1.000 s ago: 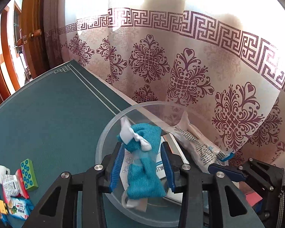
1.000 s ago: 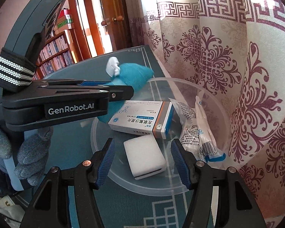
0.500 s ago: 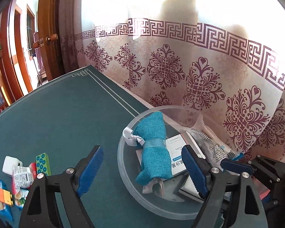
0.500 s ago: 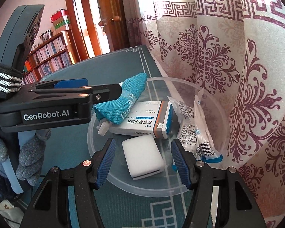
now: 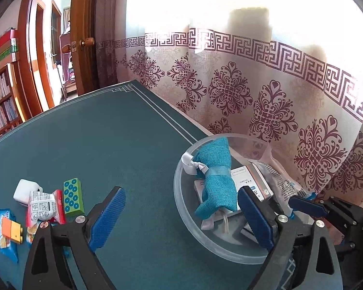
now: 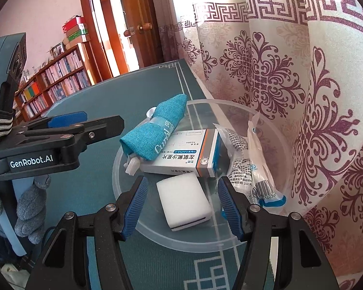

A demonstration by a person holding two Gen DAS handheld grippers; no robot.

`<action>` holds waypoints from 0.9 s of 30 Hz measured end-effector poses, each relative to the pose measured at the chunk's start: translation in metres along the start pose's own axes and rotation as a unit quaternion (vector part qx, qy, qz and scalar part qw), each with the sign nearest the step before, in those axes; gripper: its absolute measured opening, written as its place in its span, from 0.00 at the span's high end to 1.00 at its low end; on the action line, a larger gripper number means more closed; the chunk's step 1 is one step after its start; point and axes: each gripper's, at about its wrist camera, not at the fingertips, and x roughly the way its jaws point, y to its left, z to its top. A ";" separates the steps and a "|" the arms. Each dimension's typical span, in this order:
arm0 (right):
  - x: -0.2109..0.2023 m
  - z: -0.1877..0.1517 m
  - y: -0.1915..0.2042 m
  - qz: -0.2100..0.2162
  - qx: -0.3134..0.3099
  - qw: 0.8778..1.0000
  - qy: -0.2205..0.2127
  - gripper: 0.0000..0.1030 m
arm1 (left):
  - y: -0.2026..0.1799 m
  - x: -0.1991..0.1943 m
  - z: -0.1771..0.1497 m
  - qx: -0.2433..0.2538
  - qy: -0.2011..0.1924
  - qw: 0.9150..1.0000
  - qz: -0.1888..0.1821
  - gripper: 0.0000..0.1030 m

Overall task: Organize objects
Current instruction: 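Lower the blue towel bundle into the clear bowl and open the left tool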

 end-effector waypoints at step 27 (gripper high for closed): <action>-0.007 -0.006 0.044 0.024 -0.007 0.999 -0.034 0.36 | 0.042 -0.032 -0.027 -0.044 -0.008 0.997 0.058 0.00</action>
